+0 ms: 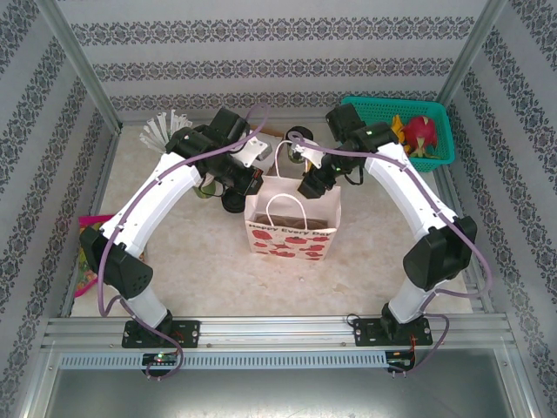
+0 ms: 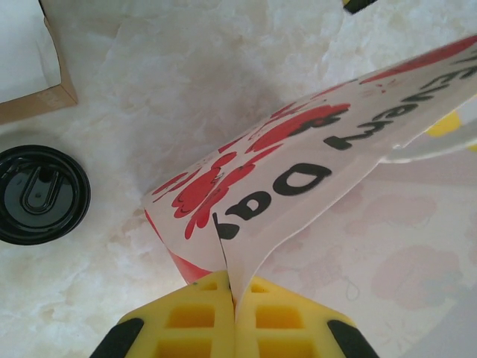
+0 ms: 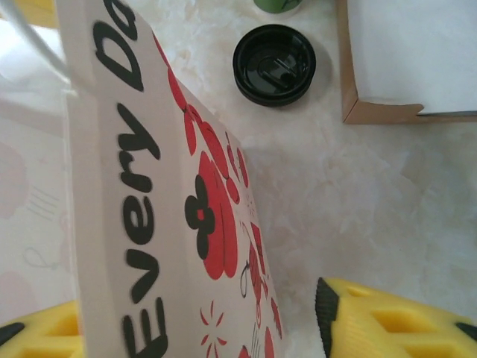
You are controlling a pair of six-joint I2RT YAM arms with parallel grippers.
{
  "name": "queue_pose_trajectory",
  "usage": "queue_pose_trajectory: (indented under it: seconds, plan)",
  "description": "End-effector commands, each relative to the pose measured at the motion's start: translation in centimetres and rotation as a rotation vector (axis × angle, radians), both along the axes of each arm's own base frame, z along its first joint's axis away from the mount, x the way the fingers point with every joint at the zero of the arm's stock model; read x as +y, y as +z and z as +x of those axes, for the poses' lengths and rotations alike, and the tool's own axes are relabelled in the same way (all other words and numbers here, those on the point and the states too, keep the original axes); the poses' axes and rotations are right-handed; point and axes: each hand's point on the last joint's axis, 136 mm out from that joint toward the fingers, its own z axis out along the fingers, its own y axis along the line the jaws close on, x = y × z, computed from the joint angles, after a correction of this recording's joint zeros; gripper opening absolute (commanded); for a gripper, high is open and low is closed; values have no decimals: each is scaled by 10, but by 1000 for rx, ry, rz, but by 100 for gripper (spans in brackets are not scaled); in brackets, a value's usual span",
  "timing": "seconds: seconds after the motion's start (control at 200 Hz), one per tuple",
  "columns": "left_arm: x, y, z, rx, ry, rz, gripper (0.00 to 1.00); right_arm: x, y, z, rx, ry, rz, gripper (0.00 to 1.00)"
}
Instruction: Pack the takeout coffee
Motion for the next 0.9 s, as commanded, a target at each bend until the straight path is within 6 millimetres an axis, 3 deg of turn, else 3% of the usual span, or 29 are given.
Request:
queue_pose_trajectory:
  seconds: [0.0, 0.125, 0.245, 0.604, 0.734, 0.894]
  plan:
    - [2, 8, 0, -9, -21, -9, 7, 1, 14, -9, 11, 16, 42, 49]
    - [0, 13, 1, -15, -22, -24, 9, 0, 18, -11, -1, -10, 46, 16]
    - [-5, 22, 2, -29, -21, -62, 13, -4, 17, -16, -4, -47, 29, 2]
    - [-13, 69, 16, -194, 50, -221, 40, -27, 16, -19, -1, -352, 11, 0]
    - [-11, 83, 21, -258, 92, -263, 60, -45, 12, -18, -23, -515, -37, 0]
    - [4, 90, 33, -343, 209, -261, 86, -62, 11, -20, 4, -714, -32, 0]
